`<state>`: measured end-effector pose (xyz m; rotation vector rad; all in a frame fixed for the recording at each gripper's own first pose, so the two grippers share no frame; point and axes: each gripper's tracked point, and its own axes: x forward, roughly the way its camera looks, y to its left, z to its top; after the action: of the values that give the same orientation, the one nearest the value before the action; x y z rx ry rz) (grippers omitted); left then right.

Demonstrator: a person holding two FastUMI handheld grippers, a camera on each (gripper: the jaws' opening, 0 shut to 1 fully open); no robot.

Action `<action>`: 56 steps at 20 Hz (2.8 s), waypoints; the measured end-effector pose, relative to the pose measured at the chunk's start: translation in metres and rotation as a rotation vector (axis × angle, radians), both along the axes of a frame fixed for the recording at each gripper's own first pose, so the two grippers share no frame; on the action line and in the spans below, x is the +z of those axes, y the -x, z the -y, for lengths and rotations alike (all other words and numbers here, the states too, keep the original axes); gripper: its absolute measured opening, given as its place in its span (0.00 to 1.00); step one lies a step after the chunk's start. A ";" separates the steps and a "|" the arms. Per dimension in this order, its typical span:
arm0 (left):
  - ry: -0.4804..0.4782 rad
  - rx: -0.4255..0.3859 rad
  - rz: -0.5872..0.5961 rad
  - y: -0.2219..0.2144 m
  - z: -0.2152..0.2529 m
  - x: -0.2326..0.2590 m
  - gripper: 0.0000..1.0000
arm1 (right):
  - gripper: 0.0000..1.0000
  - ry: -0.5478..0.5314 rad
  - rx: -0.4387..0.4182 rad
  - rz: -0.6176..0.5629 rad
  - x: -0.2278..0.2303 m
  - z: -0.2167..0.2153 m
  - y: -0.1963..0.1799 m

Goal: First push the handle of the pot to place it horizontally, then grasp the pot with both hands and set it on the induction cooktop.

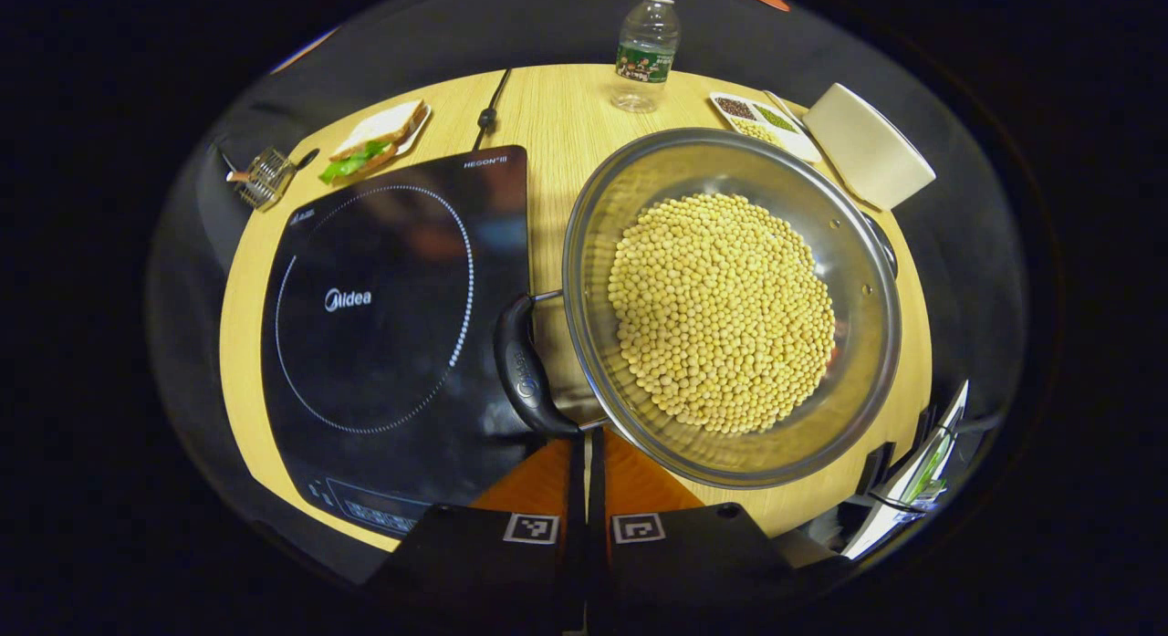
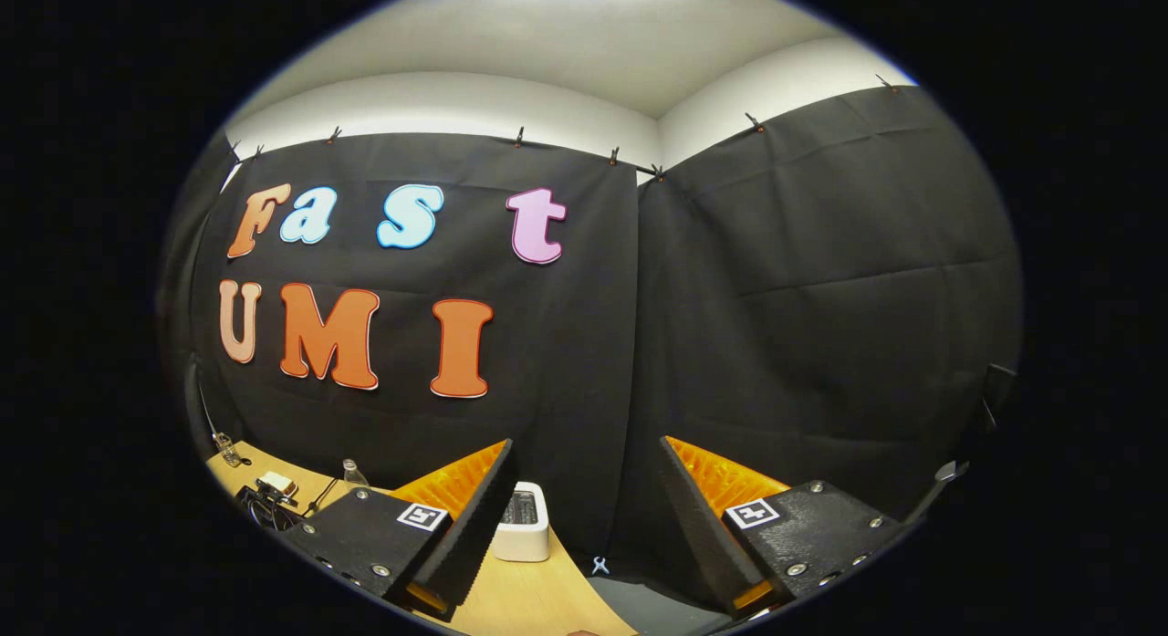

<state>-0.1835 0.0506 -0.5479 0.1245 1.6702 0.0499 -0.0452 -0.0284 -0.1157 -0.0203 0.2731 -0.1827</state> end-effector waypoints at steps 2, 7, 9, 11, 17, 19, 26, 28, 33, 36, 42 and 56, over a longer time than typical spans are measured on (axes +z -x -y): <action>-0.002 -0.036 0.015 -0.011 -0.006 -0.003 0.08 | 0.95 0.009 0.002 -0.013 -0.002 -0.010 -0.001; 0.031 -0.063 0.038 -0.028 -0.011 -0.012 0.08 | 0.95 0.010 0.028 -0.055 -0.016 -0.043 -0.008; 0.035 -0.082 0.053 -0.036 -0.010 -0.014 0.08 | 0.95 -0.002 0.050 -0.077 -0.027 -0.059 -0.013; 0.038 -0.102 0.068 -0.043 -0.010 -0.016 0.08 | 0.97 -0.019 0.079 -0.109 -0.043 -0.078 -0.020; 0.031 -0.127 0.093 -0.059 -0.008 -0.020 0.08 | 0.97 -0.065 0.169 -0.191 -0.079 -0.130 -0.037; 0.028 -0.139 0.100 -0.064 -0.005 -0.023 0.08 | 0.95 -0.077 0.189 -0.224 -0.093 -0.140 -0.040; 0.070 -0.148 0.134 -0.073 0.006 -0.023 0.08 | 0.96 -0.061 0.229 -0.354 -0.140 -0.155 -0.039; 0.099 -0.153 0.163 -0.074 0.007 -0.014 0.08 | 0.96 -0.076 0.239 -0.392 -0.155 -0.160 -0.037; 0.142 -0.113 0.283 -0.085 0.001 0.014 0.46 | 0.96 -0.102 0.288 -0.490 -0.196 -0.181 -0.032; 0.151 -0.084 0.338 -0.097 0.001 0.026 0.89 | 0.96 -0.133 0.321 -0.560 -0.225 -0.194 -0.025; 0.211 -0.027 0.378 -0.129 0.023 0.022 0.90 | 0.96 -0.224 0.338 -0.699 -0.280 -0.214 -0.017; 0.103 -0.043 0.317 -0.146 0.020 -0.028 0.90 | 0.96 -0.222 0.333 -0.985 -0.391 -0.222 0.012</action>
<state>-0.0378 0.0311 -0.5762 0.0699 1.3503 -0.0466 -0.0568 0.1932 -0.5065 0.0673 1.2616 0.2083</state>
